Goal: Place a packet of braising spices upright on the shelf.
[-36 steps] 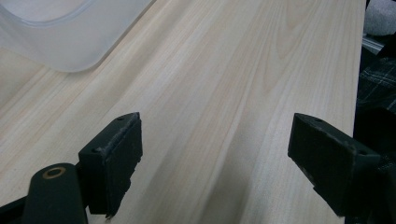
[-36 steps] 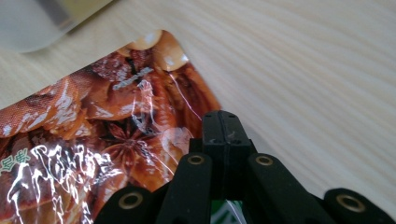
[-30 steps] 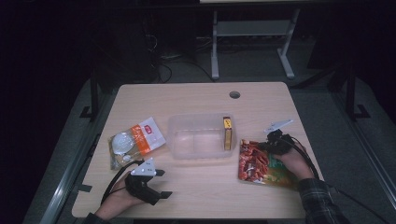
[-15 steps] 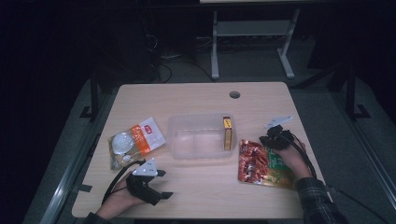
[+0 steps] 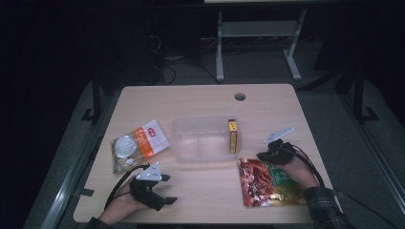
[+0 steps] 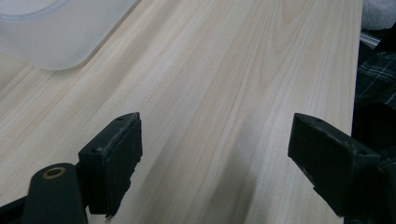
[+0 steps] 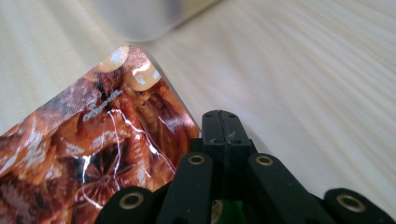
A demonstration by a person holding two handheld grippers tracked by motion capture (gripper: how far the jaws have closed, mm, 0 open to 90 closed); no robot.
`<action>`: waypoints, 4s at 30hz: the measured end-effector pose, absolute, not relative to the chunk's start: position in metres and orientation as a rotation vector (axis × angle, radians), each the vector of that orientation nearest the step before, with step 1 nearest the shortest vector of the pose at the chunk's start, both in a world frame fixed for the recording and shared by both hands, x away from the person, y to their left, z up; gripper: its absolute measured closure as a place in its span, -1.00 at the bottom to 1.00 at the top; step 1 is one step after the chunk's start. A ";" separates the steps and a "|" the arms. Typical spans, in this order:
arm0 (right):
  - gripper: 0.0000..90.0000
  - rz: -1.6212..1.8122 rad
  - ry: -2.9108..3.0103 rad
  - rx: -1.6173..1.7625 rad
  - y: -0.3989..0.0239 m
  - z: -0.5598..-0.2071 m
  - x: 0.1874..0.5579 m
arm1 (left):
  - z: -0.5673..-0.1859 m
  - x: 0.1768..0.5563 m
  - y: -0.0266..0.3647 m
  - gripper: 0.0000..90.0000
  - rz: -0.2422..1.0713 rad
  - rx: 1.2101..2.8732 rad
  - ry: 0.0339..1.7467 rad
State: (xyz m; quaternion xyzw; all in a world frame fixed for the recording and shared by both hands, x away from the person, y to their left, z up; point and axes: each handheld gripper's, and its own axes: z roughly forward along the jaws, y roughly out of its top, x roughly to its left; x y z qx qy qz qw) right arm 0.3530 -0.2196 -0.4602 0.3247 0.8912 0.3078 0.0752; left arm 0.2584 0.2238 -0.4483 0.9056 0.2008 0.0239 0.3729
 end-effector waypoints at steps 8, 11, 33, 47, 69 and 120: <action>1.00 0.895 2.580 1.034 -0.242 -0.444 0.326 | -0.448 0.259 0.221 -0.62 0.057 2.312 0.510; 1.00 0.886 2.535 1.082 -0.261 -0.442 0.313 | -0.447 0.261 0.217 -0.62 0.054 2.304 0.498; 1.00 0.753 2.366 1.371 -0.329 -0.456 0.258 | -0.448 0.282 0.179 -0.62 -0.008 2.318 0.356; 1.00 0.802 2.386 1.360 -0.325 -0.460 0.261 | -0.449 0.283 0.173 -0.62 -0.013 2.323 0.337; 1.00 0.881 2.634 1.042 -0.241 -0.458 0.263 | -0.447 0.282 0.174 -0.62 0.012 2.317 0.333; -0.12 1.097 2.571 0.959 -0.206 -0.441 0.238 | -0.464 0.303 0.145 -0.42 -0.005 2.393 0.346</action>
